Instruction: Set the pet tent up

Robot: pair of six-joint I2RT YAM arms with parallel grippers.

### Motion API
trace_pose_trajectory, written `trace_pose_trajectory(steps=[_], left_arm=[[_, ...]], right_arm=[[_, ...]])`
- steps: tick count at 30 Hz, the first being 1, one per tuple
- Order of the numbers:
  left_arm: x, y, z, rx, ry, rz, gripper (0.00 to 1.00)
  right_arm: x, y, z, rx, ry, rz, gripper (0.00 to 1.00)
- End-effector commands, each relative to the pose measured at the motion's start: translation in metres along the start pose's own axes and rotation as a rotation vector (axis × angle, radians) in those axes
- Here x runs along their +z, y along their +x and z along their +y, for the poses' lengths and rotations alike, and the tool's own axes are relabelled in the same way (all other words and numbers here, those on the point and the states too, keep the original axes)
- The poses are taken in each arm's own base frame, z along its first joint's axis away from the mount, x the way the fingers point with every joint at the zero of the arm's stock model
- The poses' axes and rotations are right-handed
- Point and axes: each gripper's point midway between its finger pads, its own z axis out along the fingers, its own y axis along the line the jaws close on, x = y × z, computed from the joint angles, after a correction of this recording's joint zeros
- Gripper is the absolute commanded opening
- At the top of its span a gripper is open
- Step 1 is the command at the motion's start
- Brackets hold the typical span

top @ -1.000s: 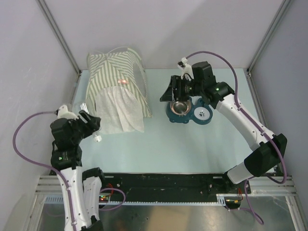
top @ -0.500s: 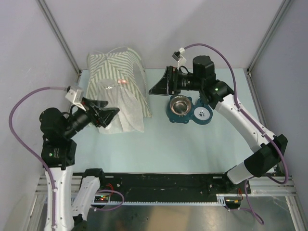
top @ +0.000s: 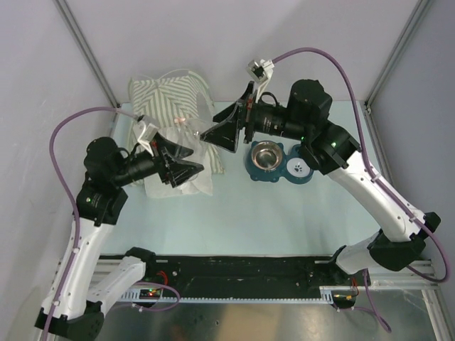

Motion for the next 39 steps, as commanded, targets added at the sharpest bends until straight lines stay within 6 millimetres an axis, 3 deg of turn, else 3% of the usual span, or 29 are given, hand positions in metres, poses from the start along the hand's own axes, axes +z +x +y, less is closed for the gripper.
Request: trace_pose_trajectory(steps=[1, 11, 22, 31, 35, 39], left_arm=[[0.007, -0.021, -0.006, 0.077, 0.034, -0.034, 0.7], [0.017, -0.018, -0.008, 0.079, 0.07, -0.008, 0.71], [0.02, -0.013, -0.004, 0.084, 0.053, -0.002, 0.71], [0.021, -0.013, 0.015, 0.092, -0.046, -0.018, 0.75], [0.02, -0.013, 0.02, 0.092, -0.078, -0.023, 0.82], [0.019, -0.014, 0.028, 0.085, -0.126, -0.034, 0.98]], right_arm=[[-0.003, -0.012, 0.003, -0.073, 0.035, -0.033, 0.99], [0.019, 0.009, -0.035, 0.0, 0.201, 0.049, 1.0], [0.032, 0.025, -0.03, 0.085, 0.175, 0.107, 0.97], [0.025, 0.029, -0.022, 0.164, 0.174, 0.125, 0.57], [0.023, 0.024, -0.025, 0.173, 0.195, 0.108, 0.48], [0.023, 0.024, -0.033, 0.18, 0.228, 0.105, 0.43]])
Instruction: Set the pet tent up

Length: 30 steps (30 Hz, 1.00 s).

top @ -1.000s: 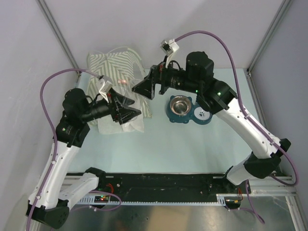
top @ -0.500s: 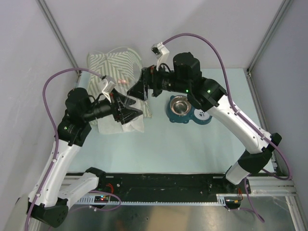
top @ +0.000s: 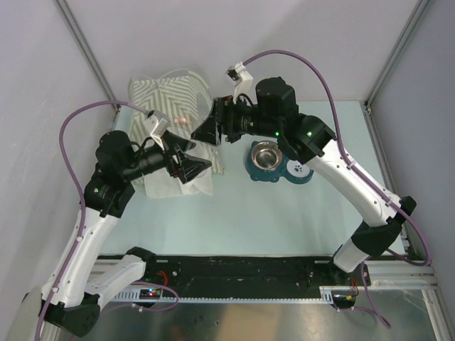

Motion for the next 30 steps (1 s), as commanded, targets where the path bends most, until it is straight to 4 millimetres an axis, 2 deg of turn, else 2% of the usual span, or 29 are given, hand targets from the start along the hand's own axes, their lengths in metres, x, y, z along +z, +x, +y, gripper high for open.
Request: trace_pose_trajectory(steps=[1, 4, 7, 10, 13, 17, 21, 26, 30], left_arm=[[-0.004, -0.018, 0.01, 0.055, -0.083, -0.07, 0.99], [-0.005, -0.014, 0.015, 0.045, -0.112, -0.068, 0.99], [-0.011, -0.007, 0.024, 0.037, -0.173, -0.071, 1.0], [-0.02, -0.002, 0.026, 0.039, -0.218, -0.083, 1.0], [-0.03, -0.003, 0.017, 0.058, -0.214, -0.112, 1.0], [-0.036, 0.0, 0.014, 0.06, -0.22, -0.124, 1.0], [-0.037, 0.006, 0.018, 0.034, -0.242, -0.123, 1.0], [-0.035, 0.015, 0.025, -0.007, -0.271, -0.108, 1.0], [-0.036, 0.022, 0.029, -0.021, -0.288, -0.1, 1.0]], right_arm=[[-0.013, -0.016, 0.005, 0.013, 0.017, -0.04, 0.43], [-0.013, -0.017, -0.01, 0.017, 0.072, -0.045, 0.41], [-0.018, -0.02, -0.036, 0.013, 0.161, -0.062, 0.41], [-0.03, -0.023, -0.078, -0.003, 0.304, -0.089, 0.41], [-0.046, -0.018, -0.121, -0.019, 0.446, -0.101, 0.41], [-0.079, -0.017, -0.178, -0.056, 0.681, -0.146, 0.41], [-0.122, -0.017, -0.234, -0.106, 0.93, -0.208, 0.39], [-0.172, -0.021, -0.289, -0.14, 1.167, -0.277, 0.38], [-0.192, -0.011, -0.324, -0.157, 1.295, -0.279, 0.37]])
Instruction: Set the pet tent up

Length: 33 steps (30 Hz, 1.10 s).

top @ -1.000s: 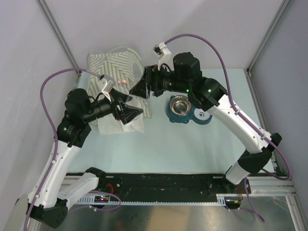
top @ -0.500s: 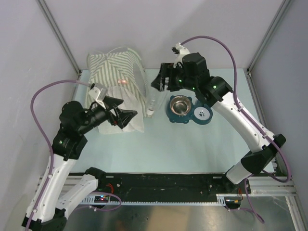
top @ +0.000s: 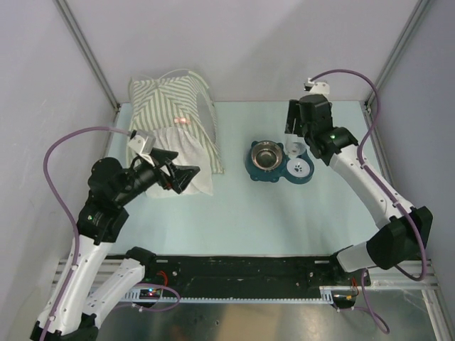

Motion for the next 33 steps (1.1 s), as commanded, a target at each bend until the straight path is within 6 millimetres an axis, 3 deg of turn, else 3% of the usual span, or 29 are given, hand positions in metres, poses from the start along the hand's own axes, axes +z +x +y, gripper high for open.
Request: trace_pose_trajectory(steps=[1, 14, 33], left_arm=[[0.0, 0.001, 0.006, -0.02, -0.035, -0.013, 1.0], [0.003, 0.009, 0.012, -0.039, -0.055, 0.008, 1.0], [0.006, 0.011, 0.016, -0.047, -0.075, 0.042, 1.0]], right_arm=[[0.01, -0.027, -0.043, -0.004, 0.181, -0.151, 0.37], [0.065, -0.025, -0.07, 0.053, 0.256, -0.218, 0.35], [0.115, 0.009, -0.068, 0.046, 0.251, -0.184, 0.34]])
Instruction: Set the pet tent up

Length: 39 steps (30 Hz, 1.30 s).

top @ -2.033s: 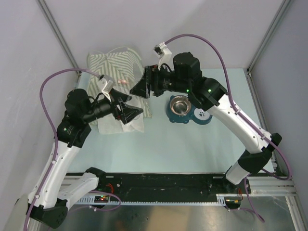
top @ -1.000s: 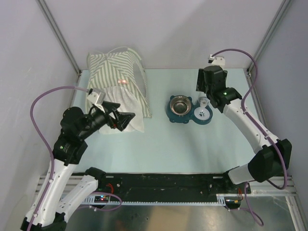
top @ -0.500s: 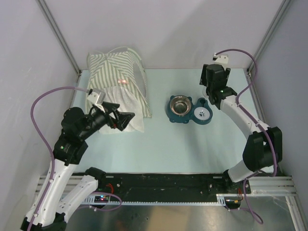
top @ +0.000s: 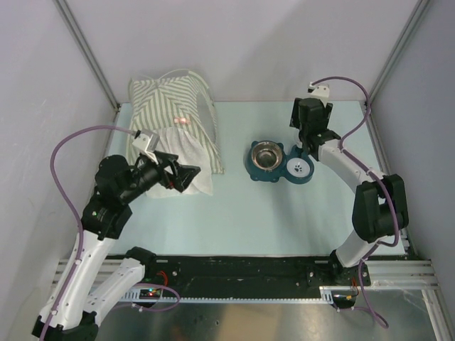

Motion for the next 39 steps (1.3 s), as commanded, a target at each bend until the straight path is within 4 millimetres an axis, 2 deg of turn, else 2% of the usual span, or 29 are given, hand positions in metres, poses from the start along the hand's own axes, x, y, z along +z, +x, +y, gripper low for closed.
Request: trace_pose_trajectory(steps=[1, 11, 18, 26, 32, 39], left_arm=[[-0.001, -0.01, 0.0, 0.006, -0.011, -0.018, 1.0], [0.003, -0.005, 0.006, 0.008, -0.033, 0.001, 1.0], [0.008, -0.004, 0.009, 0.009, -0.038, 0.016, 1.0], [0.011, -0.003, 0.012, 0.012, -0.048, 0.025, 1.0], [0.013, -0.002, 0.014, 0.014, -0.052, 0.032, 1.0], [0.015, 0.0, 0.016, 0.015, -0.053, 0.041, 1.0]], right_arm=[[0.01, -0.005, 0.0, 0.02, 0.011, -0.038, 0.34], [0.008, 0.005, -0.002, 0.025, 0.013, 0.003, 0.34], [0.012, 0.02, 0.007, 0.033, -0.006, 0.036, 0.33], [0.006, 0.03, 0.014, -0.041, 0.019, 0.021, 0.31], [0.002, 0.04, 0.009, -0.033, 0.057, 0.029, 0.29], [-0.007, 0.036, -0.001, -0.013, 0.085, 0.018, 0.29]])
